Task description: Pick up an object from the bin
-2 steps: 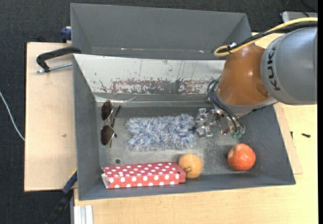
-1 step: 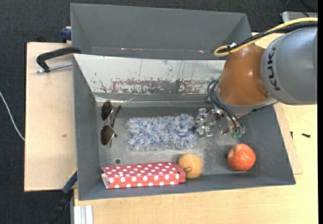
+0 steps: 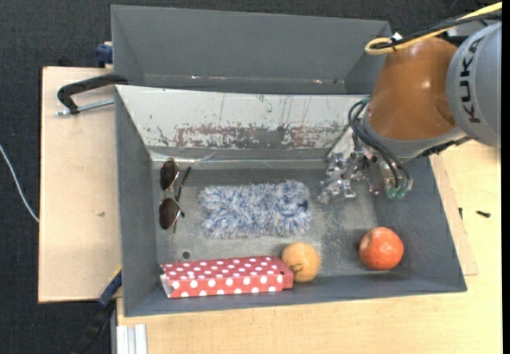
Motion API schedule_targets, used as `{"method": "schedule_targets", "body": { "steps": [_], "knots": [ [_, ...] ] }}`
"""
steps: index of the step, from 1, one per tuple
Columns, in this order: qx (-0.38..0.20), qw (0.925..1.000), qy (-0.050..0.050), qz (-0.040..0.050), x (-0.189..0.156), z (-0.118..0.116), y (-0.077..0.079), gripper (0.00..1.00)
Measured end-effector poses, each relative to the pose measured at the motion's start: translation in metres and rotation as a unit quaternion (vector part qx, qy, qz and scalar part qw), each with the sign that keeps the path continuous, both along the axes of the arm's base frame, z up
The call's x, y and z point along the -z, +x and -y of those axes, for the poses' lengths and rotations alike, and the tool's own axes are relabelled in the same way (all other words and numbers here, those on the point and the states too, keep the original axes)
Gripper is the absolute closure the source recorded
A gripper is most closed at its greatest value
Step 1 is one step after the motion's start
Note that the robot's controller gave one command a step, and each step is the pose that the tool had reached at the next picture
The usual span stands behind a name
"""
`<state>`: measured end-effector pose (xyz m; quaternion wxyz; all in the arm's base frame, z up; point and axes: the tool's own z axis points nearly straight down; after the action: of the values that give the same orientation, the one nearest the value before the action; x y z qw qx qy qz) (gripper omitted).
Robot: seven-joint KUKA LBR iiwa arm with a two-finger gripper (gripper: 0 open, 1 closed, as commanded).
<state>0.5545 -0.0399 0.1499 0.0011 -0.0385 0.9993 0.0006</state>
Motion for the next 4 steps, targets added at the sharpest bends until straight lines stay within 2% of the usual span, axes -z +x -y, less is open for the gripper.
{"method": "schedule_targets", "body": {
  "steps": [1,2,3,4],
  "knots": [
    [0.012,0.9999,-0.001,0.0069,-0.048,0.008,0.004,1.00],
    [0.010,1.0000,0.000,-0.0003,0.020,-0.040,0.013,0.00],
    [-0.008,1.0000,0.000,0.0026,0.026,-0.042,0.008,0.00],
    [-0.085,0.9963,-0.001,0.0024,0.063,-0.052,-0.024,1.00]
  ]
}}
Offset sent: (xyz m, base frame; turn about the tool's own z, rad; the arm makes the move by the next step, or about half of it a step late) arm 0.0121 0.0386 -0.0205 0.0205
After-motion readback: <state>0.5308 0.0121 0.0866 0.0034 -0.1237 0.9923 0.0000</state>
